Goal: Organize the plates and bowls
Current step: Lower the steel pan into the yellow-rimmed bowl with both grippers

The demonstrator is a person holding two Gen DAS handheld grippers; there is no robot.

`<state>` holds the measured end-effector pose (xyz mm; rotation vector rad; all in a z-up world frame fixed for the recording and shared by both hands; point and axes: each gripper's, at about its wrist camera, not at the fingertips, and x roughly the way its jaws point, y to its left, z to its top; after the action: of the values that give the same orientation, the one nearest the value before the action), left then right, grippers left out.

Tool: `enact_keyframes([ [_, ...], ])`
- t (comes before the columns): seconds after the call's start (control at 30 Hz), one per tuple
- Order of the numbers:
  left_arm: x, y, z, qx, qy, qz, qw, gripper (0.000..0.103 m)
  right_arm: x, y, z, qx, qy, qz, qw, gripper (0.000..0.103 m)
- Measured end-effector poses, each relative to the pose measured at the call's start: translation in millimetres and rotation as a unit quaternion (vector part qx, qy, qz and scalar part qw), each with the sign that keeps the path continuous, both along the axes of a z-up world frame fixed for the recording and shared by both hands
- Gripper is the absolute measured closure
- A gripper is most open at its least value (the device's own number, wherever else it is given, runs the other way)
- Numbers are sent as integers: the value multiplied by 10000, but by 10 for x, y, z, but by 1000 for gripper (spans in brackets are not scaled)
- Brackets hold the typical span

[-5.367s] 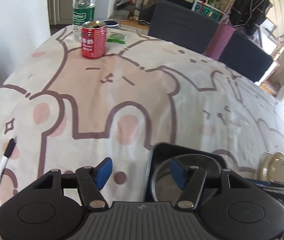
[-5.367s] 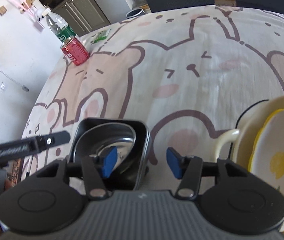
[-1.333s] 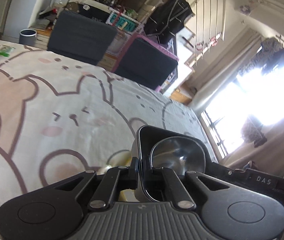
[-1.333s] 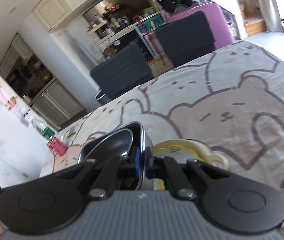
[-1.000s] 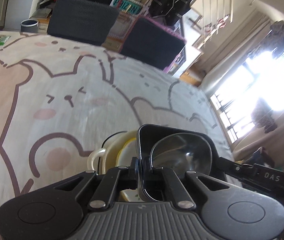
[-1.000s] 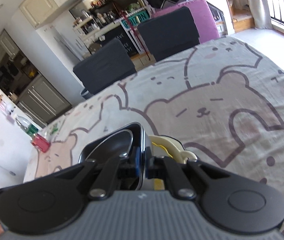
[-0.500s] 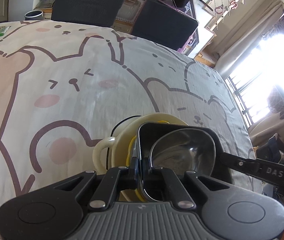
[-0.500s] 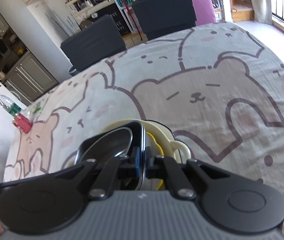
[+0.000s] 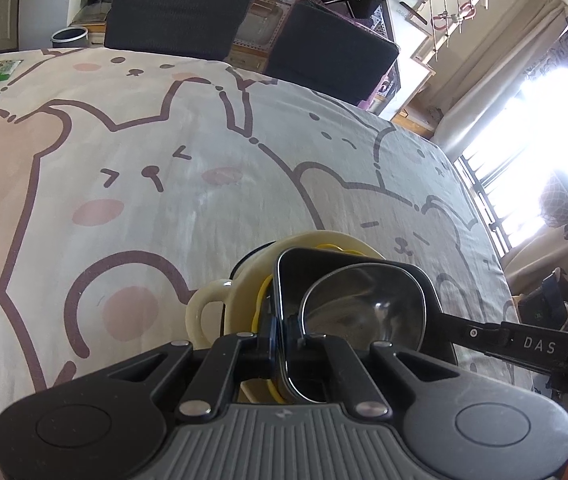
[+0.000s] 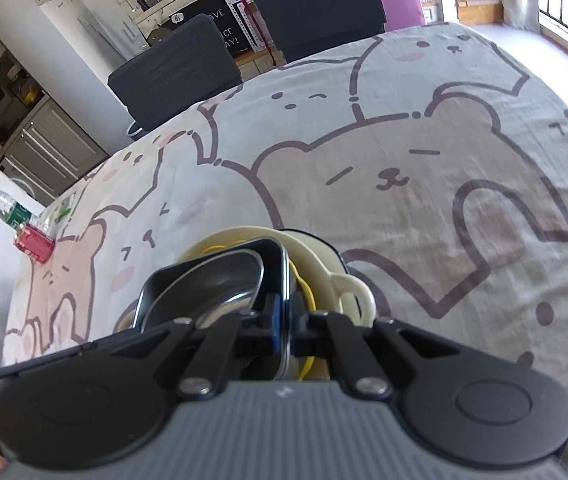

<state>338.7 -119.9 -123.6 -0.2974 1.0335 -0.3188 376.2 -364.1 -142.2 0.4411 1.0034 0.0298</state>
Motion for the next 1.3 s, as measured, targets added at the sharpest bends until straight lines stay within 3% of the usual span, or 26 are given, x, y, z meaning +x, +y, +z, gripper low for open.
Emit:
enact_keyframes([
  [0.5, -14, -30, 47, 73, -200, -98, 9997, 99, 21, -40, -61, 175, 203, -56, 9996, 98],
  [1.0, 15, -4, 12, 26, -58, -120, 9999, 99, -9, -13, -17, 139, 169, -22, 9998, 98],
  [1.3, -29, 49, 37, -56, -18, -191, 9998, 99, -191, 33, 21, -22, 304, 344, 9989, 90],
])
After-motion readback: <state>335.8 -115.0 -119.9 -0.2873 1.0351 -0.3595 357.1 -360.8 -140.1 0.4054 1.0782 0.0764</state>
